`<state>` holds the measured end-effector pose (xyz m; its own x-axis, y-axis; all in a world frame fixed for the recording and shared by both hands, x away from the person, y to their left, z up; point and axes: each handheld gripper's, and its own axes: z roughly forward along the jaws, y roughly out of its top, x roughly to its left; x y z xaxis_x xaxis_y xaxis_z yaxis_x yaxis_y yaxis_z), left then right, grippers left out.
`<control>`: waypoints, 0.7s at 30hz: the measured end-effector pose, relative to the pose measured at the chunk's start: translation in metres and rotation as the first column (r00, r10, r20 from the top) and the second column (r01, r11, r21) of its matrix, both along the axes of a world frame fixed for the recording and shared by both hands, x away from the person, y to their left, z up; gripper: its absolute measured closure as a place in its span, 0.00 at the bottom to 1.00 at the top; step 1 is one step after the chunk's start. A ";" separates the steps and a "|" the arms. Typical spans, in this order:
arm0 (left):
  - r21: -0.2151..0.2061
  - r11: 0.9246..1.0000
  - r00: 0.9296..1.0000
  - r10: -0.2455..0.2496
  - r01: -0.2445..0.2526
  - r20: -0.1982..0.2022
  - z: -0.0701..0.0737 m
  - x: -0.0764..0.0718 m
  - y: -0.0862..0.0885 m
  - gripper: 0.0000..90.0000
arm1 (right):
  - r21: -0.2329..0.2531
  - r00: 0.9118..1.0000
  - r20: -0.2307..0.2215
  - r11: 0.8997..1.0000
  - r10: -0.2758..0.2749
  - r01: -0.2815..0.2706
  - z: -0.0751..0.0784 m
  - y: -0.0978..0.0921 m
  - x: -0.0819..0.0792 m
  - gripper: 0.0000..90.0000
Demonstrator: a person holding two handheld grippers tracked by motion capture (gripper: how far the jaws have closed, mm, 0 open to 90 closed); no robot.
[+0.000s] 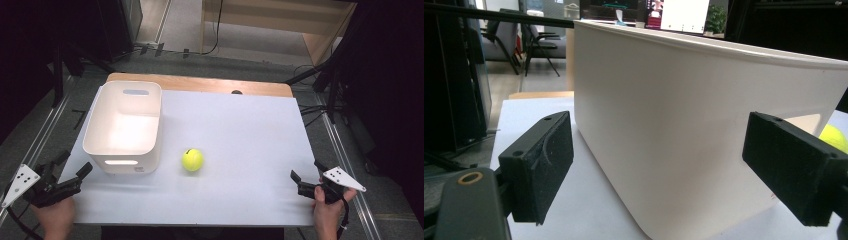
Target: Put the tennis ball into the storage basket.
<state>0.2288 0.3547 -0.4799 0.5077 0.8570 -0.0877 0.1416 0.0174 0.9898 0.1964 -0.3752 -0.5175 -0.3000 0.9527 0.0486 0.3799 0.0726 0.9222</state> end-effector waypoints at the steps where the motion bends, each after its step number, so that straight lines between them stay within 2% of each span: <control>1: 0.002 1.000 1.000 0.001 -0.001 0.000 0.000 0.000 0.000 0.14 | -0.002 1.000 0.002 1.000 0.000 0.000 0.000 0.000 0.000 0.00; 4: -0.005 1.000 1.000 0.004 -0.004 0.002 0.000 -0.001 0.001 0.14 | -0.003 1.000 -0.012 1.000 -0.001 0.001 0.000 0.001 0.000 0.00; 9: -0.013 1.000 1.000 -0.003 0.004 0.010 0.000 -0.004 0.003 0.14 | -0.049 0.999 -0.036 0.998 -0.027 0.025 0.003 0.004 0.002 0.00; 12: -0.016 1.000 1.000 -0.007 0.008 0.016 -0.001 -0.005 0.003 0.14 | -0.060 0.999 -0.036 0.998 -0.017 0.015 0.004 0.005 0.004 0.00; 18: -0.021 1.000 1.000 -0.003 0.003 0.016 -0.001 -0.005 0.004 0.14 | -0.011 0.999 -0.033 1.000 0.012 -0.012 0.007 0.003 0.005 0.00; 21: -0.013 1.000 1.000 -0.003 0.003 0.019 -0.001 -0.005 0.003 0.14 | -0.018 0.999 -0.031 1.000 0.024 -0.024 0.010 0.004 0.005 0.00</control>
<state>0.2234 0.3575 -0.4808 0.5121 0.8543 -0.0890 0.1228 0.0297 0.9920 0.2018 -0.3713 -0.5076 -0.3212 0.9461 0.0406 0.4058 0.0988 0.9086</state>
